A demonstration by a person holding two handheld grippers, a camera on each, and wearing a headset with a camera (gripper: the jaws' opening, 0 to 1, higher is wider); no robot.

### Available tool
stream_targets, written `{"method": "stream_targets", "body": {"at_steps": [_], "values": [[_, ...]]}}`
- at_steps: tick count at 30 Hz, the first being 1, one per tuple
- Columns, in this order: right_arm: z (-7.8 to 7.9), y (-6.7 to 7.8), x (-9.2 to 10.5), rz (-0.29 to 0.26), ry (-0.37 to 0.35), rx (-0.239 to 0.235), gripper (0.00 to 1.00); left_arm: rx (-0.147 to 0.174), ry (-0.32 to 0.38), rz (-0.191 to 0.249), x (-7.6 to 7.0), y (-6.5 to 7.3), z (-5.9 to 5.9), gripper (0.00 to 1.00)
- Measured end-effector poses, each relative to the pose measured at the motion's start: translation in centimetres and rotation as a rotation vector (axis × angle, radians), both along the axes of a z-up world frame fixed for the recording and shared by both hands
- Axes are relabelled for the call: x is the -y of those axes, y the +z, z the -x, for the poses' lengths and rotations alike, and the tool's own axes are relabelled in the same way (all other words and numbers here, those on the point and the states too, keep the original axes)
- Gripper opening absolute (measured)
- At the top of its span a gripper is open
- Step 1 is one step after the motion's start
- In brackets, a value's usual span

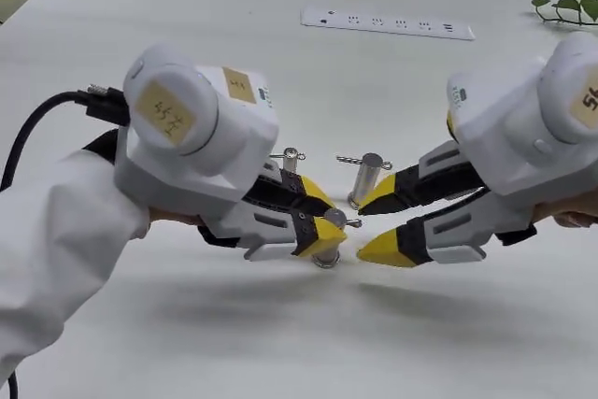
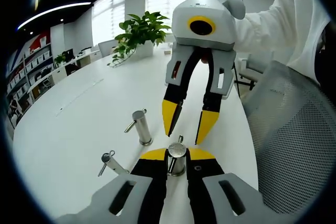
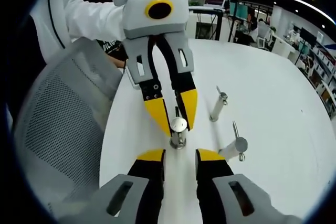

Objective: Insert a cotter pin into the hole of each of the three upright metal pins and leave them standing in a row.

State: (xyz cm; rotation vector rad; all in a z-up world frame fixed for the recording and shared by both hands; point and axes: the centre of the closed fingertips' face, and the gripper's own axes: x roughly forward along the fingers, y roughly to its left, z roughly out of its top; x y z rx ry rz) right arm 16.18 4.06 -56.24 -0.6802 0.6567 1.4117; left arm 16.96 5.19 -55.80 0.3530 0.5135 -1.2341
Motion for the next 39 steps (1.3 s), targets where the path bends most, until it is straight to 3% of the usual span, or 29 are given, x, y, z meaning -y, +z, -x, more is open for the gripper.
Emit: {"method": "stream_targets", "body": {"at_steps": [8, 14, 28, 35, 37, 39], "values": [[-0.2, 0.5, -0.2, -0.066, -0.030, -0.018, 0.06, 0.002, 0.003, 0.001, 0.1, 0.0, -0.1, 0.10], [-0.2, 0.5, -0.5, -0.066, -0.021, -0.009, 0.00, 0.001, 0.001, 0.002, 0.1, 0.0, -0.1, 0.10], [0.0, 0.2, -1.3, -0.037, 0.038, 0.012, 0.00, -0.002, 0.005, 0.005, 0.1, 0.0, -0.2, 0.10], [-0.1, 0.2, -1.4, -0.042, 0.017, 0.006, 0.00, 0.010, 0.006, 0.007, 0.0, 0.1, -0.3, 0.10], [-0.1, 0.1, -1.4, -0.038, 0.012, 0.006, 0.07, 0.015, 0.002, 0.027, -0.2, 0.4, -0.2, 0.13], [-0.1, 0.2, -1.4, -0.040, 0.015, 0.004, 0.14, 0.009, 0.007, 0.038, -0.4, 0.4, -0.2, 0.22]]}}
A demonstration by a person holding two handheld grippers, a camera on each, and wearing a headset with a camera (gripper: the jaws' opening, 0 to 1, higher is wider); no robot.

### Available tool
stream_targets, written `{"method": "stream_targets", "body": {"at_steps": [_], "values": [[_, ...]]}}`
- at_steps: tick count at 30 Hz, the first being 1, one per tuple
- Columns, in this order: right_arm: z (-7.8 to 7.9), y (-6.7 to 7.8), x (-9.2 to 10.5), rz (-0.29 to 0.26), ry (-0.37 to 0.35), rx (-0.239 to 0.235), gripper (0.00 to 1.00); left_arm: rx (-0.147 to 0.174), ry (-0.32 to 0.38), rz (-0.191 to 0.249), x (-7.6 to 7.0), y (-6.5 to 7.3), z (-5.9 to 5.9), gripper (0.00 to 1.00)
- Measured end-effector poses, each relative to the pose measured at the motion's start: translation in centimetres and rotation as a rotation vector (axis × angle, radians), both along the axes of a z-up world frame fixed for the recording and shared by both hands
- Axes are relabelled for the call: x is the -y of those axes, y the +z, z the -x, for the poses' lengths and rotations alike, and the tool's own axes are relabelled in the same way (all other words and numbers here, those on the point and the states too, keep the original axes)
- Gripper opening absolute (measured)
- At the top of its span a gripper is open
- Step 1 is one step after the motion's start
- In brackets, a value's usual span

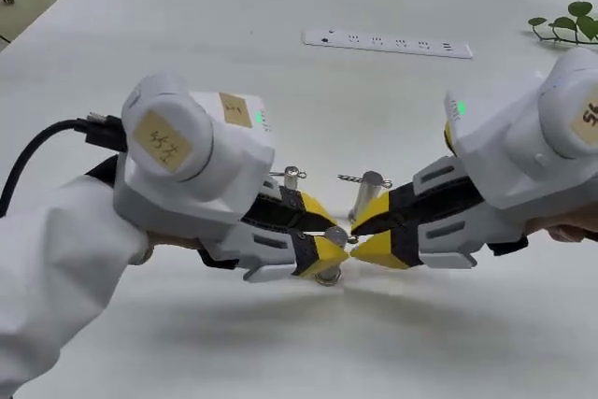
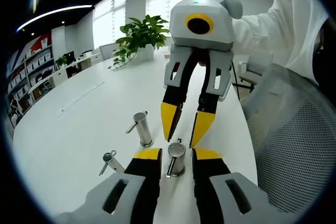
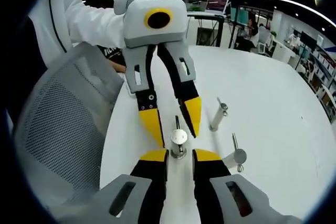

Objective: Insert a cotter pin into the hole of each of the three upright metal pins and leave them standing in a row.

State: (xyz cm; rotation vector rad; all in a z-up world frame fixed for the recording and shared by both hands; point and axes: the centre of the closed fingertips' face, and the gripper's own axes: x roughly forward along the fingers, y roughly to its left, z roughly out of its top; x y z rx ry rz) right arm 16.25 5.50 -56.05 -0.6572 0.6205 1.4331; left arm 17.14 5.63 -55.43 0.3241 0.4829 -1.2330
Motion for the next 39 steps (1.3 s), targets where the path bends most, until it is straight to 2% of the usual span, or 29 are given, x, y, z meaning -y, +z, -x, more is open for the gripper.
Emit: {"method": "stream_targets", "body": {"at_steps": [3, 7, 8, 12, 14, 16, 19, 21, 24, 27, 28, 30, 33, 34, 39], "values": [[0.2, 0.1, -0.2, -0.003, 0.003, -0.006, 0.16, 0.005, 0.002, 0.007, -0.5, 0.0, 0.2, 0.42], [0.2, 0.1, -0.8, -0.019, -0.003, -0.012, 0.16, 0.014, 0.013, 0.037, -1.1, 0.0, 0.6, 0.67], [0.2, 0.1, -0.9, -0.021, -0.004, -0.012, 0.16, 0.000, 0.009, 0.049, -1.1, -0.1, 0.9, 0.69], [0.1, -0.2, -1.4, -0.021, -0.004, -0.014, 0.16, -0.002, 0.020, 0.047, -1.7, -0.5, 1.5, 0.75], [0.2, -0.3, -1.7, -0.021, 0.000, -0.018, 0.16, -0.015, 0.027, 0.059, -1.8, -0.6, 1.9, 0.81], [0.2, -0.4, -1.8, -0.019, 0.004, -0.019, 0.16, -0.031, 0.030, 0.067, -1.9, -0.7, 2.3, 0.87], [0.2, -0.8, -1.9, -0.010, 0.005, -0.022, 0.15, -0.071, 0.014, 0.091, -1.8, -0.5, 3.2, 0.90], [0.1, -1.1, -1.9, -0.008, 0.005, -0.024, 0.14, -0.096, 0.008, 0.093, -1.8, -0.7, 3.8, 0.99], [0.0, -1.2, -1.9, -0.005, 0.005, -0.023, 0.12, -0.085, -0.006, 0.064, -2.0, -1.1, 4.4, 0.99], [0.0, -1.2, -2.0, -0.009, 0.008, -0.022, 0.10, -0.106, -0.006, 0.050, -2.2, -1.6, 4.7, 0.99], [0.0, -1.3, -2.1, -0.008, 0.007, -0.022, 0.10, -0.115, -0.013, 0.033, -2.3, -2.0, 5.0, 0.99], [-0.1, -1.3, -2.1, -0.005, 0.007, -0.017, 0.09, -0.103, -0.020, 0.017, -2.4, -2.3, 5.1, 0.99], [0.0, -1.3, -2.1, -0.007, 0.010, -0.019, 0.09, -0.112, -0.007, 0.029, -2.5, -2.1, 5.1, 0.99], [0.1, -1.3, -2.2, -0.015, 0.000, -0.032, 0.08, -0.113, -0.005, 0.032, -2.5, -2.0, 5.1, 0.99], [0.1, -1.2, -2.1, -0.023, -0.017, -0.034, 0.08, -0.109, 0.004, 0.023, -2.7, -2.0, 5.0, 0.99]]}}
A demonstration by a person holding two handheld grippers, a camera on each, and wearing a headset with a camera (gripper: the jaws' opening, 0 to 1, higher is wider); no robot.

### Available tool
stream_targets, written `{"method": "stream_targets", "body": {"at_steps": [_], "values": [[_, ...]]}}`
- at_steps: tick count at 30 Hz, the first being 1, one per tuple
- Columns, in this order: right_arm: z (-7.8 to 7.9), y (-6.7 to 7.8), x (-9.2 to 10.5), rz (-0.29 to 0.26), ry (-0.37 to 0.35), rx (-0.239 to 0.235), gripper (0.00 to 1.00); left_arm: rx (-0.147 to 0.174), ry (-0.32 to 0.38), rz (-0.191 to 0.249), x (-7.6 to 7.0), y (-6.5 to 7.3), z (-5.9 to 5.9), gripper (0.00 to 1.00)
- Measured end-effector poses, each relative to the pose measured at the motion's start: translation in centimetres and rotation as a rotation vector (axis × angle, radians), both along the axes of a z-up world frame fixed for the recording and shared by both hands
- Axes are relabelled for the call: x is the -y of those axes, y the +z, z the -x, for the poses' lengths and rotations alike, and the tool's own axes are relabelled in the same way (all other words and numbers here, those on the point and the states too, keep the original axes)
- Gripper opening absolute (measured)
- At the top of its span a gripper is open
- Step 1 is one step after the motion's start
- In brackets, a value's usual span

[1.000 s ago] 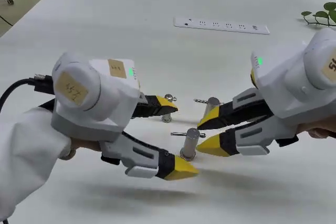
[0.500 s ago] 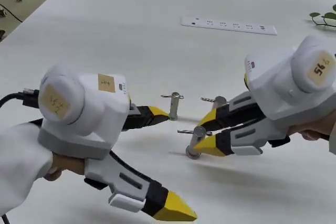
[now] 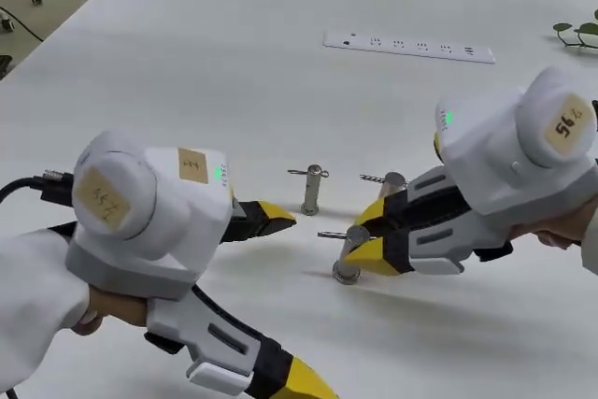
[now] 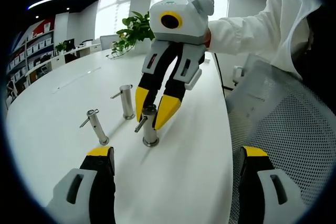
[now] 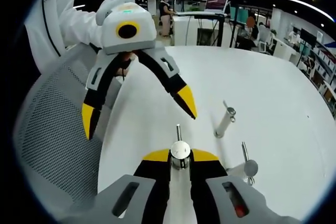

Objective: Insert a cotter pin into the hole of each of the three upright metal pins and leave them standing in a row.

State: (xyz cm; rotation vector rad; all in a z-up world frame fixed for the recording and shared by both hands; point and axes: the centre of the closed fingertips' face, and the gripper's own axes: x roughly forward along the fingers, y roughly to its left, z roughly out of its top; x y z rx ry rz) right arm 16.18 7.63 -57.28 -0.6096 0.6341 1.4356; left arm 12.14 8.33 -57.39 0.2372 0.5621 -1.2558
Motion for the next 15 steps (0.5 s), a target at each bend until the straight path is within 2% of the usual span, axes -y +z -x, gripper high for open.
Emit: {"method": "stream_targets", "body": {"at_steps": [5, 7, 11, 14, 15], "values": [[0.0, 0.1, 0.7, 0.008, 0.000, 0.024, 0.07, -0.001, 0.004, -0.015, -0.2, -0.1, 0.1, 0.99], [0.1, 0.6, 1.2, -0.005, 0.005, 0.043, 0.07, -0.002, 0.006, -0.017, -0.3, -0.1, 0.0, 0.99], [0.1, 1.6, 2.8, -0.035, -0.015, 0.029, 0.07, -0.002, 0.014, -0.016, -0.5, 0.1, -0.1, 0.99], [-0.2, 1.9, 4.4, -0.027, -0.030, 0.028, 0.07, 0.000, 0.016, -0.023, -0.6, 0.0, -0.2, 0.99], [-0.3, 1.9, 5.3, -0.019, -0.047, 0.014, 0.07, 0.000, 0.020, -0.023, -0.6, 0.0, -0.2, 0.99]]}}
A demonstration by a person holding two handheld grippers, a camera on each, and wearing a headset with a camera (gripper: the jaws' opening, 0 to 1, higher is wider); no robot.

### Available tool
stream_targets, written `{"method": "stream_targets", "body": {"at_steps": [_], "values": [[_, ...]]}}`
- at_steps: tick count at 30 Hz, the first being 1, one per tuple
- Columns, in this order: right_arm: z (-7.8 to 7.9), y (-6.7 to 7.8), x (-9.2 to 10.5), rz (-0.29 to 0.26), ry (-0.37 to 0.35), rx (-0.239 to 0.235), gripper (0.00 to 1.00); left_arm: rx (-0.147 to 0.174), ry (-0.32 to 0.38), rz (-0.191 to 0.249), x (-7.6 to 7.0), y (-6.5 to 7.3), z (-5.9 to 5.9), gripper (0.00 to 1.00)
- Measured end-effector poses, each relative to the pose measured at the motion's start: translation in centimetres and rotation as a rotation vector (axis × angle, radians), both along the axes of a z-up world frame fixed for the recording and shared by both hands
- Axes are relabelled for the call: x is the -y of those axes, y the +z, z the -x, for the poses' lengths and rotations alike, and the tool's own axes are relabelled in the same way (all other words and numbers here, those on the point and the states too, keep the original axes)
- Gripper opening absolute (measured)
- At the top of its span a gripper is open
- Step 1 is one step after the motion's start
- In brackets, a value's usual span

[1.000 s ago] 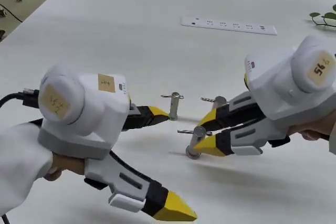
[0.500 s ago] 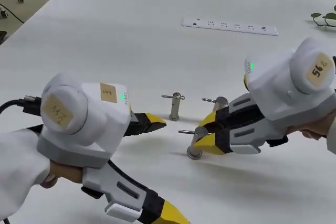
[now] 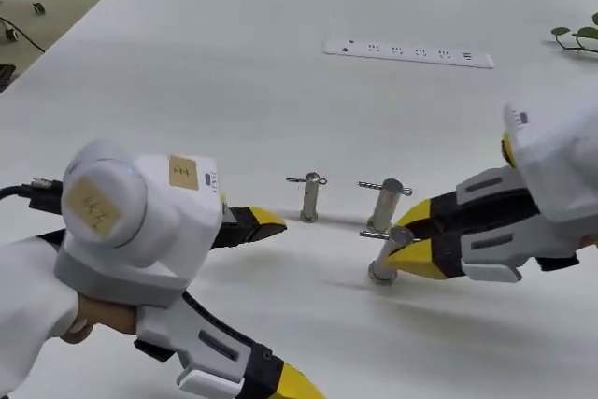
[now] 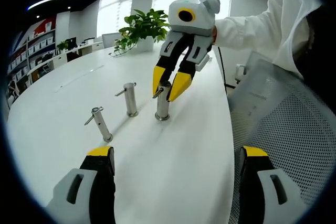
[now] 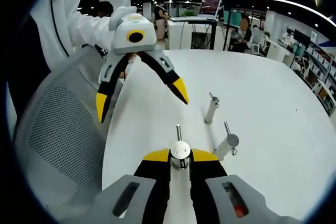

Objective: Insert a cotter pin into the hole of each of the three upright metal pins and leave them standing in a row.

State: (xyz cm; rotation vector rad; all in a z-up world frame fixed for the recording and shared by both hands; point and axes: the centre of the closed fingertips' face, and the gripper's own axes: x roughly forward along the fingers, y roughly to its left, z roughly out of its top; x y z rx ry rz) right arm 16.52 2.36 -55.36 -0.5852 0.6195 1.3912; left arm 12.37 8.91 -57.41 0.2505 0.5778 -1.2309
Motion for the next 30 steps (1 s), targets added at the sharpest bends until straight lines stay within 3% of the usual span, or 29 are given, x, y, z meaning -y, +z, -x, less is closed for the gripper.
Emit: {"method": "stream_targets", "body": {"at_steps": [3, 13, 21, 30], "values": [[-0.5, 0.0, 1.8, -0.013, -0.048, -0.037, 0.07, 0.016, 0.019, -0.004, -0.1, 0.0, -0.6, 0.98], [-3.4, 0.0, 6.6, 0.045, -0.095, -0.002, 0.07, -0.005, 0.023, 0.008, 0.5, 0.3, -0.8, 0.97], [-4.6, -0.4, 8.0, 0.046, -0.106, -0.003, 0.07, -0.011, 0.029, 0.014, 0.8, 0.5, -0.7, 0.97], [-5.4, -0.5, 7.8, 0.033, -0.092, -0.002, 0.07, -0.014, 0.049, 0.019, 0.7, 0.7, -0.9, 0.99]]}}
